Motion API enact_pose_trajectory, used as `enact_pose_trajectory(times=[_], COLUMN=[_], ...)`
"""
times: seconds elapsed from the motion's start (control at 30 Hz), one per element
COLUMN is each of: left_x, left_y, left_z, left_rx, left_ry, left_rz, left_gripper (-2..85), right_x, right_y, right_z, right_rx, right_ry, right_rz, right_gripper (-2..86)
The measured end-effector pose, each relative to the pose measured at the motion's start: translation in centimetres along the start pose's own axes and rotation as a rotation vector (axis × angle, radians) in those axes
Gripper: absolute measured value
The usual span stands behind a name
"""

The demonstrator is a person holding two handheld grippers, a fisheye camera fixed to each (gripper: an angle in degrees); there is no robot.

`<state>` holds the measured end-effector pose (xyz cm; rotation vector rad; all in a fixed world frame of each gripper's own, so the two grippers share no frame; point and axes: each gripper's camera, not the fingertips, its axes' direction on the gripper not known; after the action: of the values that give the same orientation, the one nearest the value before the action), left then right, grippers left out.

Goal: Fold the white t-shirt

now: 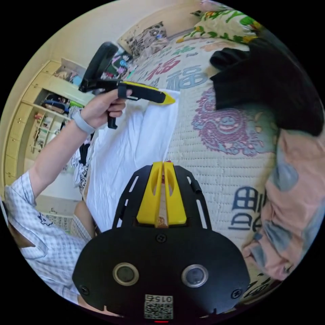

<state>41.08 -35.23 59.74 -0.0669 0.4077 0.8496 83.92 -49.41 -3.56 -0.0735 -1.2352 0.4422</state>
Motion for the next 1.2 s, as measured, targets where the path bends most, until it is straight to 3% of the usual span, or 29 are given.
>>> enact_pose_trajectory(times=[0.13, 0.33, 0.53, 0.63, 0.8, 0.9, 1.0, 1.2], left_x=[1.0, 1.2, 0.8, 2.0, 4.3, 7.0, 9.2, 8.8], left_y=[-1.1, -2.1, 5.8, 16.9, 44.7, 57.8, 65.0, 66.7], left_z=[1.7, 5.9, -3.1, -8.6, -11.8, -10.4, -9.2, -3.1], left_rx=[0.116, 0.202, 0.542, 0.521, 0.280, 0.143, 0.156, 0.020], left_ry=[0.104, 0.092, 0.336, 0.285, -0.061, -0.180, -0.199, -0.099], left_rz=[0.035, -0.057, -0.077, -0.087, -0.541, -0.804, -0.943, -0.950], left_gripper=[0.5, 6.9, 6.7, 7.5, 8.8, 10.1, 10.6, 9.9], right_x=[1.4, 3.1, 2.5, -0.3, -4.4, -5.6, -6.6, -7.5], right_y=[4.6, 8.6, 14.5, 18.6, 25.1, 27.1, 28.1, 29.6], right_z=[-5.5, -7.6, -13.1, -14.0, -12.6, -11.2, -10.0, -10.7], right_rx=[0.144, 0.102, 0.138, 0.002, -0.254, -0.350, -0.408, -0.411], right_ry=[-0.030, -0.100, -0.154, -0.238, -0.207, -0.204, -0.123, -0.086], right_rz=[0.076, 0.165, 0.178, 0.111, 0.114, 0.125, 0.140, 0.169], right_gripper=[0.0, 1.2, 7.6, 8.8, 10.5, 9.9, 8.6, 6.2])
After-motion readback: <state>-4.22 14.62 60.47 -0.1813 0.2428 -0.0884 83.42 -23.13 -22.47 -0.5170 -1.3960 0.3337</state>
